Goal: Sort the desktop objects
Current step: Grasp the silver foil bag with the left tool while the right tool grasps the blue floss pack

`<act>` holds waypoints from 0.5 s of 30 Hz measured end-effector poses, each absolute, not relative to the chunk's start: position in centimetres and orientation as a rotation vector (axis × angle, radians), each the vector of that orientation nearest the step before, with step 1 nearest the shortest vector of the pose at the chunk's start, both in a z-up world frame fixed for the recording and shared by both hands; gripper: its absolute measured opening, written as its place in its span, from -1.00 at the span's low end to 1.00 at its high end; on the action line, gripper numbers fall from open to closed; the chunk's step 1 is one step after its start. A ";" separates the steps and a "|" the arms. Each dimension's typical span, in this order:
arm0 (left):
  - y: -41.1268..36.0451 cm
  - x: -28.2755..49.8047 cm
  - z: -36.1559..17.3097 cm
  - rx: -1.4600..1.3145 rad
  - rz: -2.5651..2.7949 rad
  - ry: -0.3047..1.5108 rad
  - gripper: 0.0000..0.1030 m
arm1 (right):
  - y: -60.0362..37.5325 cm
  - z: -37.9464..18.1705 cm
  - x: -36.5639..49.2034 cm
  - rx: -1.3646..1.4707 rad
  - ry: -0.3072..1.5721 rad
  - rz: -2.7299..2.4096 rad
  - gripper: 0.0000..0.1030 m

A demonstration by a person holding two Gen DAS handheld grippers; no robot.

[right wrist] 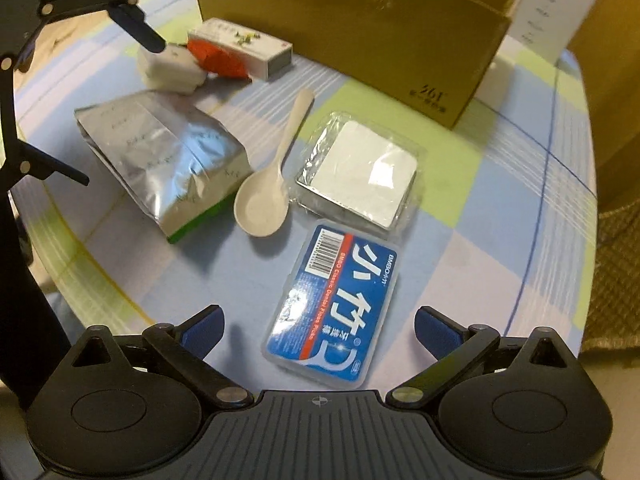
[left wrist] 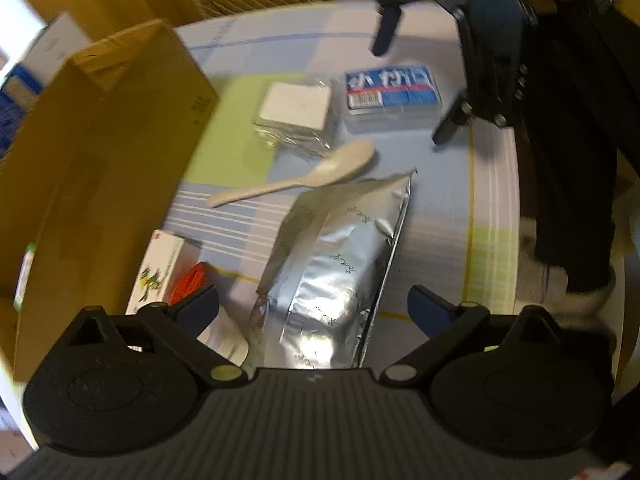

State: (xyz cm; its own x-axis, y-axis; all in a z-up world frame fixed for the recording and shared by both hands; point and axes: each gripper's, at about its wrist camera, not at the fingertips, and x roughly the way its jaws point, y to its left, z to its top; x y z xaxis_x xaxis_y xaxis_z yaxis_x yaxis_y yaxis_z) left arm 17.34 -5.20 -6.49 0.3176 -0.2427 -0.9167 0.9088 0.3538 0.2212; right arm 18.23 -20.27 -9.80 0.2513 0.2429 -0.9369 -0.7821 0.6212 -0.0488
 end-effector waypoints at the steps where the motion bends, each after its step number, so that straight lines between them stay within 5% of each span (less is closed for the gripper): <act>1: -5.5 17.6 -6.9 0.901 -0.925 0.945 0.84 | -20.2 -10.1 18.5 -0.585 1.119 0.759 0.86; 15: -6.9 19.7 -10.1 1.016 -1.011 1.049 0.41 | -20.4 -10.5 19.8 -0.561 1.173 0.804 0.18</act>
